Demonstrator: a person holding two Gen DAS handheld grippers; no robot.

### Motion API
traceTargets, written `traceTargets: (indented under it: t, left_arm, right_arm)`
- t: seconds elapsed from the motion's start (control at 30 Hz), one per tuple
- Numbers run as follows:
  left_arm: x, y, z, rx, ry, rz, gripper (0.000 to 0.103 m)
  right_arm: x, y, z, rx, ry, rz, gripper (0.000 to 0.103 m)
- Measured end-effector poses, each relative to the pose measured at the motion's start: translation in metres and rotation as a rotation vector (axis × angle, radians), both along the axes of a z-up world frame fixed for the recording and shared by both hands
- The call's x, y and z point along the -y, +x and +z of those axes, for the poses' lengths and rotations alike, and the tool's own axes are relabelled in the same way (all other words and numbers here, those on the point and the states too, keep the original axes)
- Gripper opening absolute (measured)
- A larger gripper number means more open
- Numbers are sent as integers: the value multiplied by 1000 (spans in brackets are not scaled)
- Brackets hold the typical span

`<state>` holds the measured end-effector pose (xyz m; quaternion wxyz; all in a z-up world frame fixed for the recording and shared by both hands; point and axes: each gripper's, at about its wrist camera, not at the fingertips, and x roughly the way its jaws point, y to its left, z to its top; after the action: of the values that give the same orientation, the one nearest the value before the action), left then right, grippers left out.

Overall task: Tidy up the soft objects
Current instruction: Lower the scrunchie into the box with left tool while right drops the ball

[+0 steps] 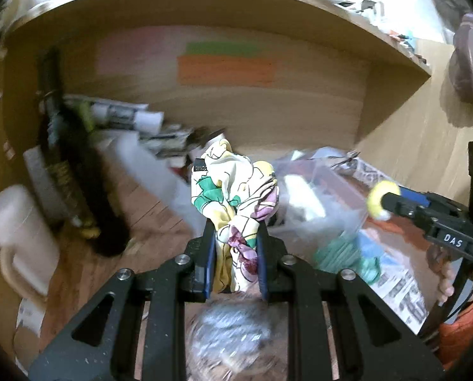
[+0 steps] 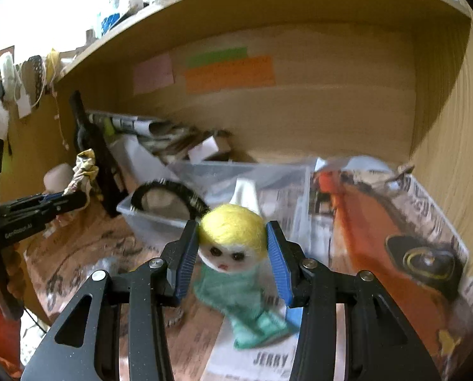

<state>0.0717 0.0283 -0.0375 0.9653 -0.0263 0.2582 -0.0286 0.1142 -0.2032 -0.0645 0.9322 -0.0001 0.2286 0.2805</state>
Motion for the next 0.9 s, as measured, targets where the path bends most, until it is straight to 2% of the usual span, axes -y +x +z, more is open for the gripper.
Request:
traceTargets:
  t: [0.13,0.3,0.6,0.9]
  left_arm:
    - [13,25,7,-12,-22,-53,21]
    - [29,54,5,-51,-7,-103,21]
    - [51,103,-14,-187,-13,-200,21]
    - [59,140,-37,-303,-8,-227,21]
  right_arm:
    - [-1,12,5,19,-1,-11,40]
    - [-6,31,3,14,-24,-29,40]
    - [-16,60,-19,-63,-76,-48,40]
    - [-28,71,-32,-94,-114,-38,40]
